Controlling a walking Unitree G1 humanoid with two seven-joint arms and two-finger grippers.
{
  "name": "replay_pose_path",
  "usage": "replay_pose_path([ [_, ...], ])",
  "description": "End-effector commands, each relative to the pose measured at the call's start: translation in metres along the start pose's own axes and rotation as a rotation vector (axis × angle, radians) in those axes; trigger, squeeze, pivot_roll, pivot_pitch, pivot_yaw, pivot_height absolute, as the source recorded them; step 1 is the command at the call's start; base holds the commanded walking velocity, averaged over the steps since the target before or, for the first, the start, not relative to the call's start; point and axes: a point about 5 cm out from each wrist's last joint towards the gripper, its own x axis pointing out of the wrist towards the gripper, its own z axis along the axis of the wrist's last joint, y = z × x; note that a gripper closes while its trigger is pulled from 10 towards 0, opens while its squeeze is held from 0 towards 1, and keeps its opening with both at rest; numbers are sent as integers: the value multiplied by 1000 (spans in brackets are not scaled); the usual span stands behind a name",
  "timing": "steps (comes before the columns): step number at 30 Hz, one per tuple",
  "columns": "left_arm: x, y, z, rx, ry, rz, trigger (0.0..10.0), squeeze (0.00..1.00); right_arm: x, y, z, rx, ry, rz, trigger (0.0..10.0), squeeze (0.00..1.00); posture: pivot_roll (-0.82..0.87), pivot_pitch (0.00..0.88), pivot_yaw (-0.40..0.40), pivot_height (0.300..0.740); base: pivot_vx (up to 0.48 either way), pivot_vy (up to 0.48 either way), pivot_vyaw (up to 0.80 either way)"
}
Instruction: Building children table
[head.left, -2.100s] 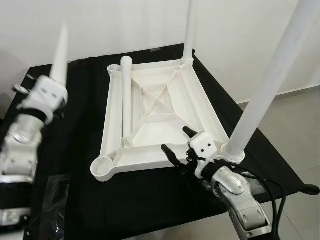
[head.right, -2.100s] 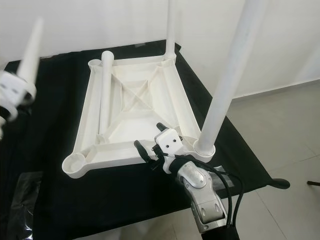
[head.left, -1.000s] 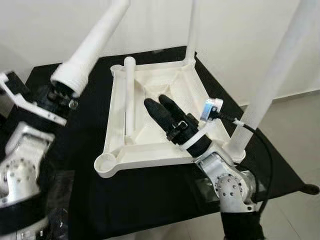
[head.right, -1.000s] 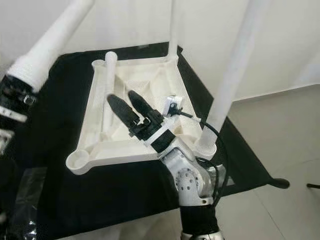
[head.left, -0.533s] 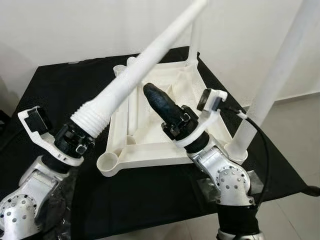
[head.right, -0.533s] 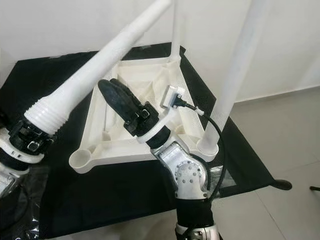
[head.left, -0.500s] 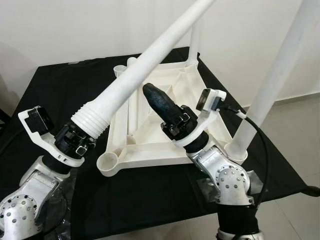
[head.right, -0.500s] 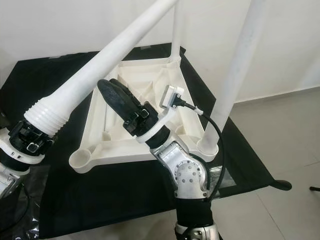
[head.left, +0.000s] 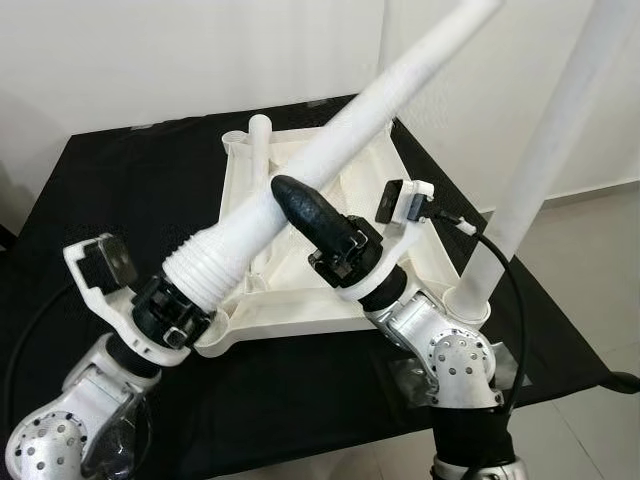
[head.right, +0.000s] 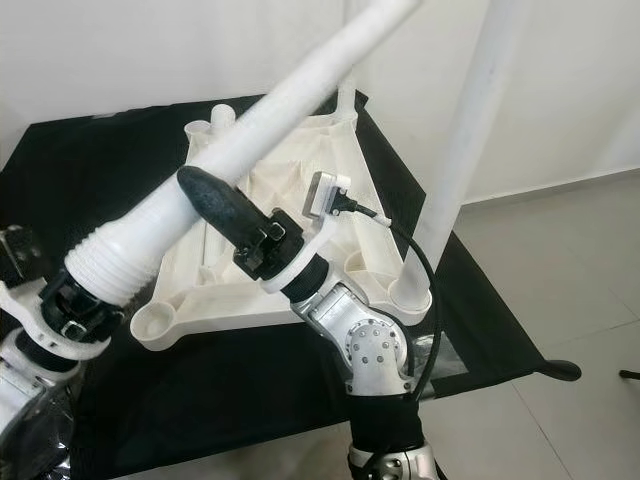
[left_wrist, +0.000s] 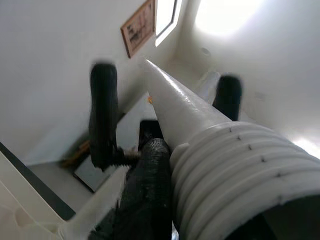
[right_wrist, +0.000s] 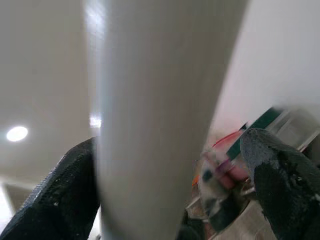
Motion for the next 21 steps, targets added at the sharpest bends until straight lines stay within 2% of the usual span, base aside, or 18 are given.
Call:
replay_pose_path([
  [1,4,-11,-4,1,42,-72,10000,0,19,11,-8,41,17,98,10000,0,-23,112,28,740,0,0,0],
  [7,6,-11,-10,-22,56,-83,10000,0,24,14,-15,84,62,140,10000,0,-21,108,25,740,0,0,0],
  [16,5,-10,-24,-83,67,-94,10000,0,30,16,-9,122,-5,189,10000,0,-20,103,28,740,0,0,0],
  [17,4,-9,-29,-107,72,-92,10000,0,31,21,-7,145,-26,232,0,0,-21,102,28,740,0,0,0],
  [21,5,-9,-32,-119,72,-94,10000,0,32,25,-5,180,-63,274,0,0,-20,105,32,740,0,0,0],
])
